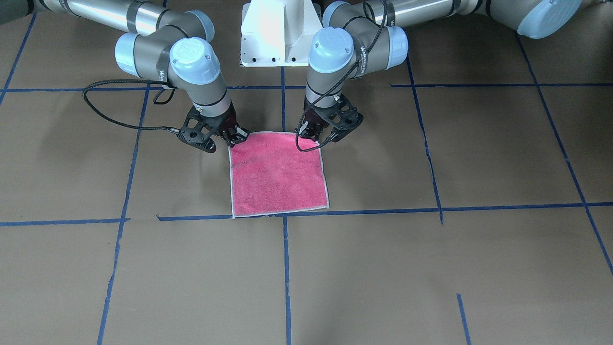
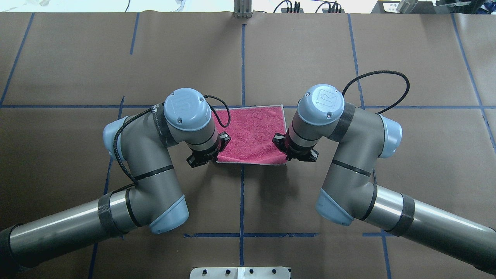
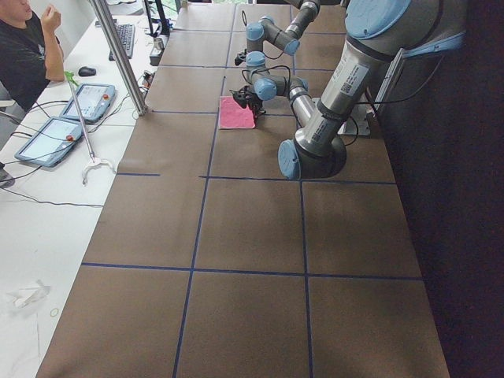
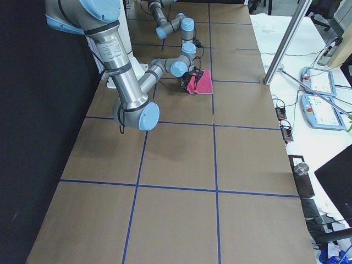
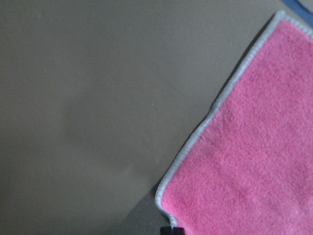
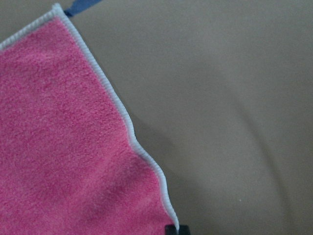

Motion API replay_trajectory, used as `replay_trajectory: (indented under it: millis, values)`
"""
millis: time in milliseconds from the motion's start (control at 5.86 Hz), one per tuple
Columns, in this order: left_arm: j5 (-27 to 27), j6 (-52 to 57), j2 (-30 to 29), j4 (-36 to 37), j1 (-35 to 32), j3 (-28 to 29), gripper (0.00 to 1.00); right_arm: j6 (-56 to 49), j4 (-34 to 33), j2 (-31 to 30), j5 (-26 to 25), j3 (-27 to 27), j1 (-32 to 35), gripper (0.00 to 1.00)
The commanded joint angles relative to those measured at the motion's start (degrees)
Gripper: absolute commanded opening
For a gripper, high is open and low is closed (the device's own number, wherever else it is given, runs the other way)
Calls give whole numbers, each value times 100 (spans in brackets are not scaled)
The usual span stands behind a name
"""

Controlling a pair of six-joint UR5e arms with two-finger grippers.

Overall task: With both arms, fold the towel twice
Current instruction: 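Lift the near towel edge with both grippers and carry it away from the robot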

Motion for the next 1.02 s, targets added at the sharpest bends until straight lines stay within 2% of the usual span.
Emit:
replay_trajectory:
  millis: [0, 341, 854]
  values:
    - [-1, 6, -2, -70, -135, 9, 2, -8, 4, 69, 2, -38, 137, 0]
    - [-1, 41, -19, -80, -188, 9, 2, -8, -22, 131, 248, -30, 243, 0]
    - [-1, 59, -72, -80, -206, 26, 1, -69, 13, 244, 248, -274, 374, 0]
